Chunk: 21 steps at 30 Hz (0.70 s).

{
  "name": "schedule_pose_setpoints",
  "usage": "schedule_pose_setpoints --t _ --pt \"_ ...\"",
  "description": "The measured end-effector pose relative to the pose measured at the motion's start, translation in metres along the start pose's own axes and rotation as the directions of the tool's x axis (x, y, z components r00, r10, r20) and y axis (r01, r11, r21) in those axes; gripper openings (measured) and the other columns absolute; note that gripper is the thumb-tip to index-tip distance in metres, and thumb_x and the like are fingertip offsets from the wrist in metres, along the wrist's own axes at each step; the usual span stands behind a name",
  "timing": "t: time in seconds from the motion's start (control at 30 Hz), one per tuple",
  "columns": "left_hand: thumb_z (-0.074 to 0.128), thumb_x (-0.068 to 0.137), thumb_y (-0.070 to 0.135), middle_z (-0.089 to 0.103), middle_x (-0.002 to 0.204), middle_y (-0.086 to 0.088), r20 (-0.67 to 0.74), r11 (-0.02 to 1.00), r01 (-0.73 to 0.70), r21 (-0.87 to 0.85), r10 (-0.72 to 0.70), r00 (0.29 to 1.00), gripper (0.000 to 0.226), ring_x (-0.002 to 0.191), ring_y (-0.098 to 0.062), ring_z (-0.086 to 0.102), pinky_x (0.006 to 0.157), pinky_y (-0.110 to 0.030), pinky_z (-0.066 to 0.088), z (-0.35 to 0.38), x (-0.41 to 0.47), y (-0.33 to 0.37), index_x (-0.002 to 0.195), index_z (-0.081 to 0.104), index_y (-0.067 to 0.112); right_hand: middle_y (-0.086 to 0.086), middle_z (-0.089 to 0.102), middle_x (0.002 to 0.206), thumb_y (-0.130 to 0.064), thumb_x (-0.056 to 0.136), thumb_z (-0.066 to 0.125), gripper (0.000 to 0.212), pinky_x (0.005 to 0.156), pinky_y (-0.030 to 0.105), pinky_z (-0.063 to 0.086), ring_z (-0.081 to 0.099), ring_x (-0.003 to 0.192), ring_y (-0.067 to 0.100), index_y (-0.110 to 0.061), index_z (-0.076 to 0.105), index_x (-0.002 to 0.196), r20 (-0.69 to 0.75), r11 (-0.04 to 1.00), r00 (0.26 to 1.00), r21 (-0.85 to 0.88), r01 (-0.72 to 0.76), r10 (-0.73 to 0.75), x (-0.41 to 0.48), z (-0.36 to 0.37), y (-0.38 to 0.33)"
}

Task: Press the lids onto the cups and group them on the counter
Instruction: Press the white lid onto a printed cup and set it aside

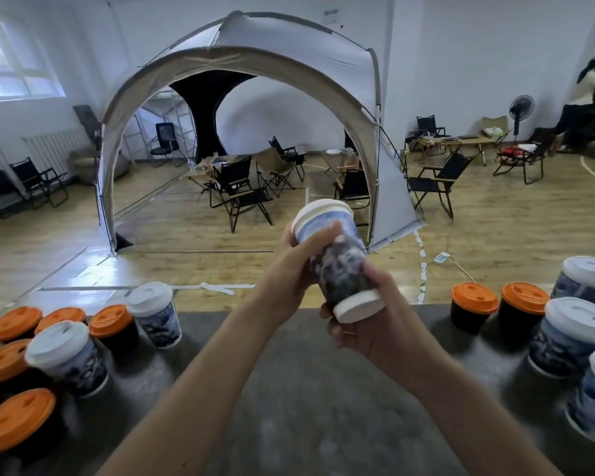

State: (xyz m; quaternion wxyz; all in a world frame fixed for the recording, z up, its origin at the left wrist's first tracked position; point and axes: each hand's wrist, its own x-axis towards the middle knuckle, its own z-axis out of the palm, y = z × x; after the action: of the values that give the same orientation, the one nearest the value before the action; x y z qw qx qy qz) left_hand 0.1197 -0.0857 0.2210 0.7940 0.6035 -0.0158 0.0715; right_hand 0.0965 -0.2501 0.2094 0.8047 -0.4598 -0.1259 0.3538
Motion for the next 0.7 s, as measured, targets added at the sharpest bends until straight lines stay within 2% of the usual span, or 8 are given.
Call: schedule_pose_setpoints --t 0.07,0.1,0.17,0.23,0.3,0.53,0.63,0.7 --pt "0.065 0.091 0.027 0.072 0.111 -0.015 0.114 0.996 0.032 -0.086 -0.022 0.993 0.049 0.096 -0.026 0.072 0.065 -0.027 0.058 0.003 -0.005 0.002 0.128 0.059 -0.002 0.011 0.059 0.074 -0.068 0.095 0.044 0.072 0.047 0.026 0.047 0.053 0.051 0.016 -0.002 0.068 0.109 0.181 0.951 0.981 0.287 -0.115 0.064 -0.004 0.003 0.000" --pt "0.060 0.091 0.028 0.073 0.106 -0.013 0.140 0.994 0.034 -0.102 -0.020 0.990 0.042 0.093 -0.023 0.073 0.065 -0.026 0.057 0.003 -0.005 0.002 0.122 0.063 0.000 0.010 0.058 0.072 -0.069 0.094 0.042 0.072 0.045 0.026 0.046 0.052 0.050 0.016 -0.003 0.071 0.104 0.200 0.942 0.978 0.312 -0.120 0.059 -0.005 0.002 0.000" --pt "0.064 0.086 0.032 0.072 0.109 -0.015 0.128 0.997 -0.012 -0.074 0.022 0.992 0.051 0.096 -0.026 0.072 0.076 -0.034 0.054 0.001 -0.004 0.001 0.125 0.062 0.000 0.016 0.061 0.073 -0.067 0.090 0.041 0.071 0.044 0.026 0.046 0.054 0.049 0.020 -0.003 0.071 0.102 0.128 0.981 0.991 0.186 -0.052 0.028 -0.006 0.001 -0.002" --pt "0.072 0.078 0.034 0.070 0.113 -0.019 0.084 0.998 -0.059 -0.022 0.060 0.995 0.070 0.098 -0.031 0.070 0.075 -0.038 0.058 0.000 -0.002 0.002 0.135 0.053 -0.002 0.021 0.065 0.083 -0.065 0.092 0.044 0.069 0.049 0.031 0.052 0.061 0.056 0.025 -0.003 0.068 0.110 0.018 0.995 0.998 -0.069 0.066 -0.065 -0.009 0.001 -0.003" --pt "0.078 0.075 0.034 0.071 0.115 -0.019 0.032 0.996 -0.082 0.042 0.081 0.996 0.073 0.099 -0.033 0.072 0.073 -0.039 0.059 -0.001 0.000 0.002 0.136 0.053 0.004 0.022 0.067 0.088 -0.067 0.092 0.054 0.069 0.053 0.035 0.055 0.063 0.062 0.028 -0.003 0.062 0.117 -0.050 0.952 0.985 -0.270 0.147 -0.166 -0.009 -0.003 -0.002" --pt "0.084 0.068 0.035 0.072 0.109 -0.019 -0.083 0.996 -0.068 0.053 0.072 0.994 0.074 0.098 -0.036 0.072 0.082 -0.047 0.060 0.011 0.003 -0.006 0.129 0.057 0.003 0.015 0.071 0.080 -0.060 0.079 0.061 0.066 0.054 0.041 0.059 0.063 0.060 0.024 -0.007 0.058 0.118 -0.168 0.879 0.954 -0.452 0.150 -0.249 -0.012 -0.005 -0.003" --pt "0.087 0.068 0.041 0.074 0.113 -0.015 -0.135 0.987 -0.075 0.140 0.094 0.986 0.071 0.100 -0.033 0.074 0.086 -0.048 0.061 0.013 0.002 -0.009 0.127 0.058 0.014 0.014 0.072 0.080 -0.065 0.085 0.067 0.063 0.055 0.046 0.061 0.066 0.063 0.027 -0.013 0.057 0.120 -0.205 0.840 0.941 -0.529 0.125 -0.269 -0.013 -0.011 -0.005" --pt "0.082 0.076 0.042 0.071 0.121 -0.016 -0.047 0.993 -0.037 0.108 0.042 0.998 0.071 0.106 -0.033 0.072 0.091 -0.047 0.059 0.014 0.002 -0.006 0.134 0.054 0.014 0.018 0.067 0.076 -0.063 0.087 0.063 0.064 0.051 0.041 0.058 0.061 0.057 0.027 -0.005 0.058 0.116 -0.168 0.919 0.972 -0.383 0.091 -0.166 -0.014 -0.012 -0.007"
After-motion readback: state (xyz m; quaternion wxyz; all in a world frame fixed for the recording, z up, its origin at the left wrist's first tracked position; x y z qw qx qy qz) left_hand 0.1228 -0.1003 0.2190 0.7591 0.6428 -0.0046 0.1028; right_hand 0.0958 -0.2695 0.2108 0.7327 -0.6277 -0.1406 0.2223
